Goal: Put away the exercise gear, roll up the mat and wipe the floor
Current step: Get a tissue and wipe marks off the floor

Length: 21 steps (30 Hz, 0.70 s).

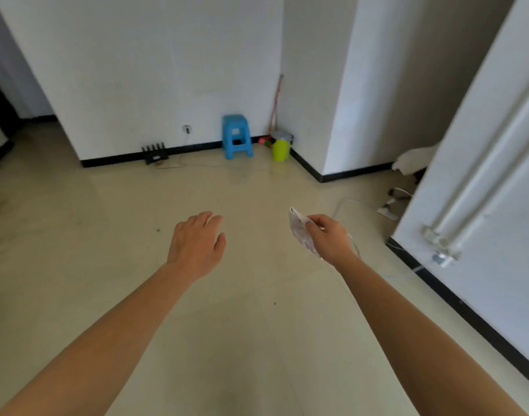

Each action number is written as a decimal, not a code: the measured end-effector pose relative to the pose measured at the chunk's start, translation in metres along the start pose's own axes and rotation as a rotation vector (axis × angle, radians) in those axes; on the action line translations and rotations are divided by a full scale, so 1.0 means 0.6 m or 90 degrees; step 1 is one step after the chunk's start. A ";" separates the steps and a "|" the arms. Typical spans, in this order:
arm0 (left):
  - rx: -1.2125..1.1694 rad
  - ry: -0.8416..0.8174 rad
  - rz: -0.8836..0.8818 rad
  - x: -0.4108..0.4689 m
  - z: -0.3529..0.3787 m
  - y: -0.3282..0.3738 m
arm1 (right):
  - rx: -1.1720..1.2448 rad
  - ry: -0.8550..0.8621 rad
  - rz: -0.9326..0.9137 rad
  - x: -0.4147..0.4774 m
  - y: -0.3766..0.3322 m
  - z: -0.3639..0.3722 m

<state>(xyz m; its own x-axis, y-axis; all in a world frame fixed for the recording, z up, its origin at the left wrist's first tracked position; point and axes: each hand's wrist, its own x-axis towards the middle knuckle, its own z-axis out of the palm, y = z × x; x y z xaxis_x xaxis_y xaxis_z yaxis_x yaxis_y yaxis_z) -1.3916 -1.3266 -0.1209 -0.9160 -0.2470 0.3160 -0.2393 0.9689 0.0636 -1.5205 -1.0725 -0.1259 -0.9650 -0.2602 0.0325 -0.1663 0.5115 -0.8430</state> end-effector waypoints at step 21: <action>0.059 -0.063 -0.025 0.789 0.203 -0.348 | 0.068 -0.021 -0.034 0.826 -0.162 0.350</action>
<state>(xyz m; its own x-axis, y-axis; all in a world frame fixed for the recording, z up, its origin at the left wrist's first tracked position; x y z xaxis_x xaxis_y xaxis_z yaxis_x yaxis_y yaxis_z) -1.8147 -1.6481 -0.0996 -0.9315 -0.2894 0.2204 -0.2999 0.9538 -0.0154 -1.9398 -1.4232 -0.1408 -0.9478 -0.3128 0.0626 -0.1930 0.4062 -0.8931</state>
